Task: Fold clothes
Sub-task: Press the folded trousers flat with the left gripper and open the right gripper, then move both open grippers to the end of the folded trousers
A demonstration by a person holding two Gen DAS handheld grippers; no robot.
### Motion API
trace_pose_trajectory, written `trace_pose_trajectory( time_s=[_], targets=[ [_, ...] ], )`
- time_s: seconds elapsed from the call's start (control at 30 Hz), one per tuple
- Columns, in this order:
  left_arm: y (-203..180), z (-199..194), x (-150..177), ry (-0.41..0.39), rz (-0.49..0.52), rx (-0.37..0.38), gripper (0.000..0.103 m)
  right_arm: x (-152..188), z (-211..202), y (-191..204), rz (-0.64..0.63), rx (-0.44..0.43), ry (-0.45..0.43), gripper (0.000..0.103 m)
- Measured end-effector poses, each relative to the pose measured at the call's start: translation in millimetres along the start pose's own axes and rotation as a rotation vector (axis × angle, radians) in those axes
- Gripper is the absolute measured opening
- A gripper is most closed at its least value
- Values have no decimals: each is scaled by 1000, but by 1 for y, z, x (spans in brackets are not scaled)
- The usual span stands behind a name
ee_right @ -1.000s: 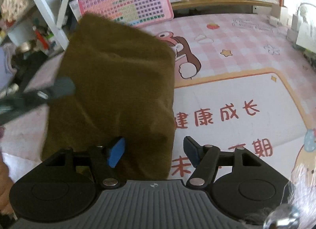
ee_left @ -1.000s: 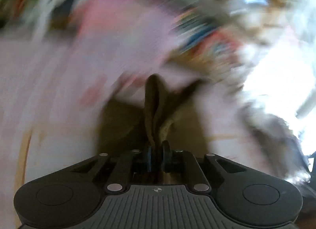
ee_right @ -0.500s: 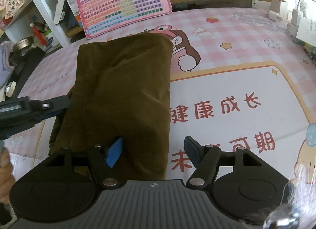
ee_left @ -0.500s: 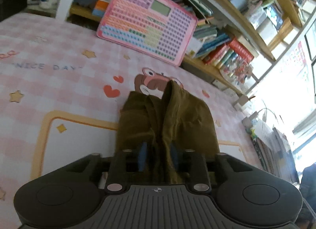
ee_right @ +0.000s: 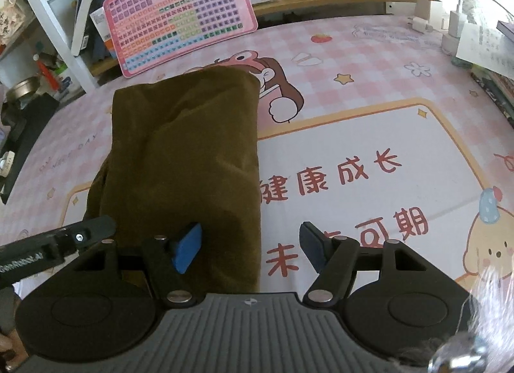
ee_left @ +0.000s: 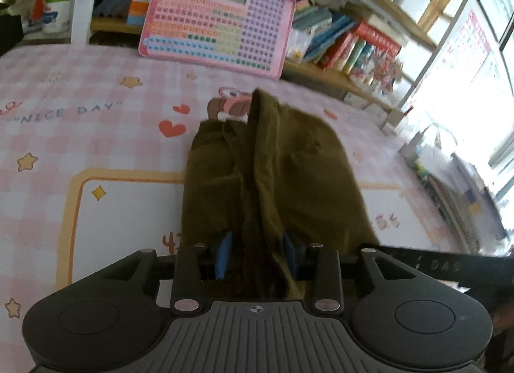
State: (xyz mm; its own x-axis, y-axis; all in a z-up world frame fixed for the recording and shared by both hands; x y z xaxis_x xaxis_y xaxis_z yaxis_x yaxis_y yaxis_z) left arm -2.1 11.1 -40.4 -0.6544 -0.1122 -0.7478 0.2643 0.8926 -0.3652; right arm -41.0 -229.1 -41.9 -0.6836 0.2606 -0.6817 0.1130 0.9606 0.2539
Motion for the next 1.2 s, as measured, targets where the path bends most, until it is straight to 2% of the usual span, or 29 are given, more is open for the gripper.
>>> trace_pose_trajectory(
  time_s=[0.23, 0.47, 0.53, 0.57, 0.8, 0.9, 1.2],
  targets=[
    [-7, -19, -4, -58, 2, -32, 52, 6, -11, 6, -29, 8, -26, 65],
    [-19, -21, 7, -26, 36, -80, 53, 15, -28, 12, -84, 3, -52, 66],
    [-24, -22, 9, -25, 50, -98, 63, 15, -30, 11, -90, -1, -59, 66],
    [-26, -23, 10, -29, 55, -109, 66, 15, -31, 10, -95, -5, -57, 66],
    [-42, -29, 20, -17, 64, -177, 70, 18, -31, 1, -121, -44, -23, 67],
    [-48, -34, 23, -16, 56, -215, 79, 19, -31, -5, -129, -62, -9, 67],
    [-69, -38, 40, 15, 66, -287, 83, 28, -32, -21, -149, -126, 39, 69]
  ],
)
Point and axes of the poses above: each gripper's, at about its wrist camera, not at the fingertips, and z roughly the way its jaws point, y to its left, x to its underside, the point moved 1 cm from there along z, roughly the way its jaws point, and after that the axes turned 8 degrees about -y, right-handed, at the moved point
